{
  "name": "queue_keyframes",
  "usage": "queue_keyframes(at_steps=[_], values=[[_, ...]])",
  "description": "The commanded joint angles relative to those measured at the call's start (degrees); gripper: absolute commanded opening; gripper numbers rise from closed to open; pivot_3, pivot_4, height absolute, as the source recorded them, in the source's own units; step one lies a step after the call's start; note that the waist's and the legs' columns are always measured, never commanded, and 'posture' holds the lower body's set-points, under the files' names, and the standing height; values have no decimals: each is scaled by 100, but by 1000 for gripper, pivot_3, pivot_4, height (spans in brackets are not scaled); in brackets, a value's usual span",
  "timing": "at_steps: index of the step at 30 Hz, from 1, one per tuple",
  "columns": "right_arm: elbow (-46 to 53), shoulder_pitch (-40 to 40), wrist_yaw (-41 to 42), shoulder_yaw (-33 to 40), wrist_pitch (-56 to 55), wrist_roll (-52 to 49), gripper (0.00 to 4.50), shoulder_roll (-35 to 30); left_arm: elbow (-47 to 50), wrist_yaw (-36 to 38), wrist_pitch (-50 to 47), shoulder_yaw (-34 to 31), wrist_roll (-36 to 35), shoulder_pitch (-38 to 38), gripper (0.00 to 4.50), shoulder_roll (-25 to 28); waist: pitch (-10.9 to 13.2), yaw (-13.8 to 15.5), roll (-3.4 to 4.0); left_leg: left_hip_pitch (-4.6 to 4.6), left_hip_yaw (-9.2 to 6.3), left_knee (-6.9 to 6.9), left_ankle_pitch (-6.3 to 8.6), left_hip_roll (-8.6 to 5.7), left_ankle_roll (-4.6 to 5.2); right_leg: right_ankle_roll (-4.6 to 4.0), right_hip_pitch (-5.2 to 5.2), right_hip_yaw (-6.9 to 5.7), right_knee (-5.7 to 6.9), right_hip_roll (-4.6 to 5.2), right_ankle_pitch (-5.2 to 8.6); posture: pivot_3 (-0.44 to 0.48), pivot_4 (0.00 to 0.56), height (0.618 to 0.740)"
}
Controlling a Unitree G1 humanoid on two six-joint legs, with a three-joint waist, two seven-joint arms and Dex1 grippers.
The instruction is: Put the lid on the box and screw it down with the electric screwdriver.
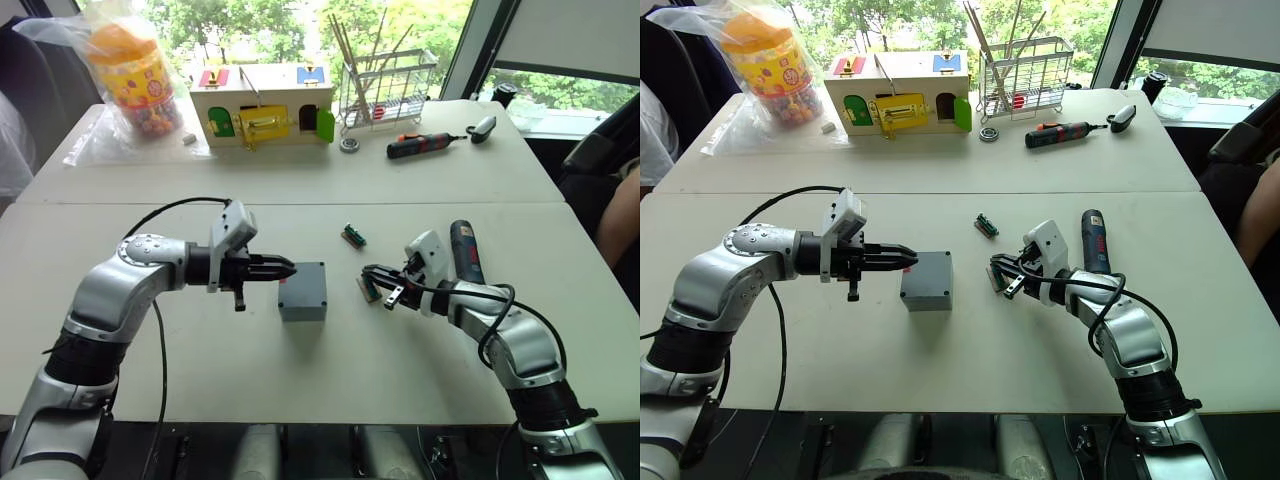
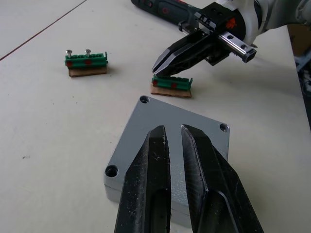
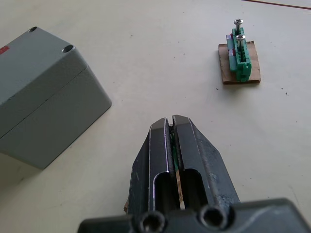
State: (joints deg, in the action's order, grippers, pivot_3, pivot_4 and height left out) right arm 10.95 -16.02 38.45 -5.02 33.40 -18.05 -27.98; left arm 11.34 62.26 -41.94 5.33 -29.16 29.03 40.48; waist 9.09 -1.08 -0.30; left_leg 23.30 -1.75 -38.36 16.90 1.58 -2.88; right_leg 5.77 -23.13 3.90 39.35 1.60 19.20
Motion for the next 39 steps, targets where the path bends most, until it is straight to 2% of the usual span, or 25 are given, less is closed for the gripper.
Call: queue_keyframes(at_steps=[1, 17, 22, 29, 39], values=[[284, -108, -33, 226, -1, -141, 38, 11, 36, 0, 88, -64, 1, 5, 446, 45, 0, 0, 0, 0, 0, 0, 0, 0, 0, 0, 0, 0, 0, 0, 0, 0, 150, 736], [563, -288, -118, 371, 330, -398, 38, 37, -86, 12, 173, -38, 33, 9, 446, 29, 0, -1, 0, 0, 0, 0, 0, -1, 0, 0, 0, 0, 0, 1, 0, 0, 150, 736], [945, -747, -180, 412, 664, -816, 38, 250, -197, 1, 187, -172, 51, 14, 446, 138, 0, -29, 0, -1, 0, 0, 0, 2, 0, 0, -2, 0, 2, -3, 0, 0, 150, 736], [952, -1016, -69, 11, 829, -981, 38, 523, -318, 23, 279, -289, 82, -103, 446, 375, 0, -5, 0, 0, -2, 1, 0, 2, 0, 0, -3, 0, 2, 0, 0, 0, 150, 736], [425, -1057, 84, -391, 424, -677, 38, 582, -151, -91, 227, -295, 34, -243, 446, 308, 0, -12, 0, 0, -1, 0, 0, 1, 0, 0, -3, -1, 3, 1, 0, 0, 150, 736]])
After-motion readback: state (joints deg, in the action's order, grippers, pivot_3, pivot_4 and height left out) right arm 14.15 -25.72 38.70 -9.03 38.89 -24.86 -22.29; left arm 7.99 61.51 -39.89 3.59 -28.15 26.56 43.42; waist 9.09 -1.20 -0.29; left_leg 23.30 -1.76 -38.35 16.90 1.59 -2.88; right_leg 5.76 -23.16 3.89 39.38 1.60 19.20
